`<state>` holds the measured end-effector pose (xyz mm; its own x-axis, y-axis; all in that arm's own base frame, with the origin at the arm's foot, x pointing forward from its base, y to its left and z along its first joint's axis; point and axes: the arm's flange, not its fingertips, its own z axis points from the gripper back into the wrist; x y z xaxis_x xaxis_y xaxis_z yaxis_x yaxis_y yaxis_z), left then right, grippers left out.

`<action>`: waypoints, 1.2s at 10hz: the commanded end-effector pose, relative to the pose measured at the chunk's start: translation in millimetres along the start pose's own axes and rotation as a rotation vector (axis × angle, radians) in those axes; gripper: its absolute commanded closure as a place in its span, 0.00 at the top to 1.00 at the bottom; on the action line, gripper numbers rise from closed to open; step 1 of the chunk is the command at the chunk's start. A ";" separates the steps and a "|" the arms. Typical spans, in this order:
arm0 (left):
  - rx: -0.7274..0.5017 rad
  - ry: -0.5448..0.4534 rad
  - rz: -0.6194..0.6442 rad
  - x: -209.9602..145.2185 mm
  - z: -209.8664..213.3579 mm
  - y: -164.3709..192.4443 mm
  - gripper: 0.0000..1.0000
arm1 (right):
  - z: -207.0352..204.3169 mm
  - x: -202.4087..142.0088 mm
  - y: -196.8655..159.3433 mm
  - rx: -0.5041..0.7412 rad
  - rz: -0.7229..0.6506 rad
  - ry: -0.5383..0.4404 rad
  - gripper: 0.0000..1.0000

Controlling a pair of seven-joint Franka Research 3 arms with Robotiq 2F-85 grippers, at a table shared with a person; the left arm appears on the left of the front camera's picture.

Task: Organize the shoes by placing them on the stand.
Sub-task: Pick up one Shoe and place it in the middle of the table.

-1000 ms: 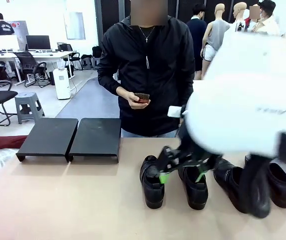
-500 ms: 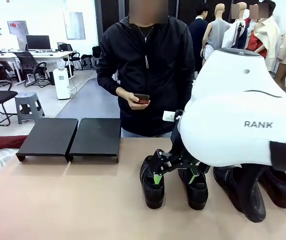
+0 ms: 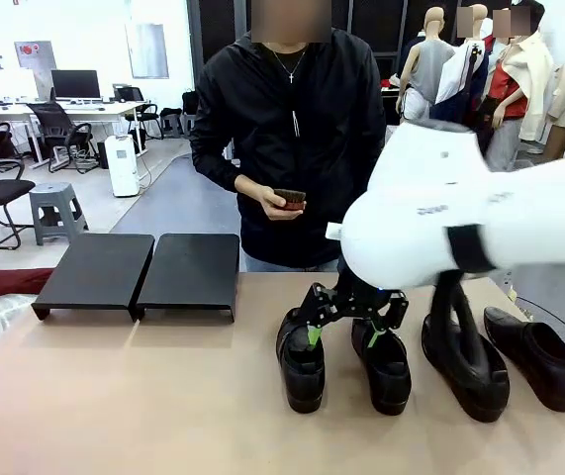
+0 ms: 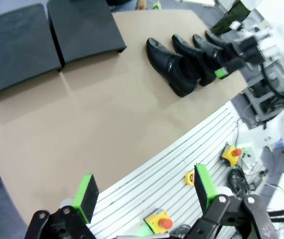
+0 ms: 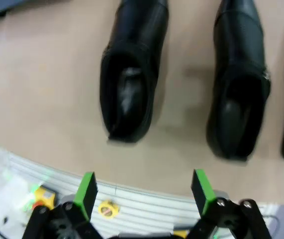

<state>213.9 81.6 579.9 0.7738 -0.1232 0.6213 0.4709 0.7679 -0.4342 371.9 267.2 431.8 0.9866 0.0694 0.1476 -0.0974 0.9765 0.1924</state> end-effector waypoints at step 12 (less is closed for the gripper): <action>-0.024 -0.007 -0.014 0.1 0.5 0.8 1.00 | -101.7 45.4 12.3 -0.055 -0.159 -0.015 0.00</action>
<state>213.9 81.6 579.8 0.7740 -0.1233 0.6211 0.4709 0.7679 -0.4343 427.6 295.2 343.5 0.9917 -0.0598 0.1140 0.0420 0.9873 0.1531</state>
